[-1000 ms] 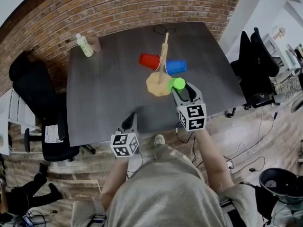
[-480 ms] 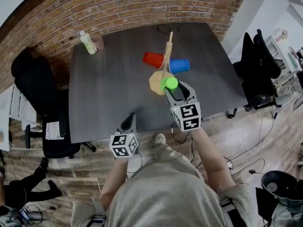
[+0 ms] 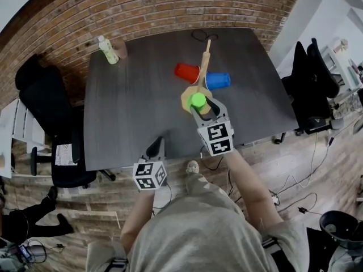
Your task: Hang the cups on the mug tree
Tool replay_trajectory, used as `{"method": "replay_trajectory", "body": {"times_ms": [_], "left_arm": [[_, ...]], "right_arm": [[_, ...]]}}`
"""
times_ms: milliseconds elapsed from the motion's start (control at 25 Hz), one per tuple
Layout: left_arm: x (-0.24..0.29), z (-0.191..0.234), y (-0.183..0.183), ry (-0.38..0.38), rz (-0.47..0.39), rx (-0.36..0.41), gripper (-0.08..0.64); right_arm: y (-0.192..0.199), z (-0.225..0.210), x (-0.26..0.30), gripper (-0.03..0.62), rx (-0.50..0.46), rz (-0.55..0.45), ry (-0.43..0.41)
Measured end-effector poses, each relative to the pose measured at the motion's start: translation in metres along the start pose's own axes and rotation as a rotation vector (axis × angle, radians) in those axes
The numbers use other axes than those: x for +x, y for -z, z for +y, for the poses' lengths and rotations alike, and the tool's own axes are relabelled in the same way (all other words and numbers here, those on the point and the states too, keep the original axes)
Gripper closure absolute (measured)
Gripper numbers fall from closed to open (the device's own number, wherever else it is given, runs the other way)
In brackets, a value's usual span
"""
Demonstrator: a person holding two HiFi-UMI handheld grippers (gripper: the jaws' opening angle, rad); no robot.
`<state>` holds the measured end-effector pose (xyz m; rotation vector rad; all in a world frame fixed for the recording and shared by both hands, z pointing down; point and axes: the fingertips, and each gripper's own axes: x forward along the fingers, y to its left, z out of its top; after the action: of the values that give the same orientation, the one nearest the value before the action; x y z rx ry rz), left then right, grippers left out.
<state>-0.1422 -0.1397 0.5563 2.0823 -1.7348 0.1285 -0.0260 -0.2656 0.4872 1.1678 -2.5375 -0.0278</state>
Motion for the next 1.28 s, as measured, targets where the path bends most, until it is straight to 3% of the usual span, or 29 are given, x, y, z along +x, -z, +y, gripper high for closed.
{"method": "replay_trajectory", "body": {"times_ms": [1280], "left_arm": [[0.005, -0.002, 0.008, -0.010, 0.009, -0.030, 0.545]], "right_arm": [[0.034, -0.001, 0.025, 0.367, 0.023, 0.114, -0.014]]}}
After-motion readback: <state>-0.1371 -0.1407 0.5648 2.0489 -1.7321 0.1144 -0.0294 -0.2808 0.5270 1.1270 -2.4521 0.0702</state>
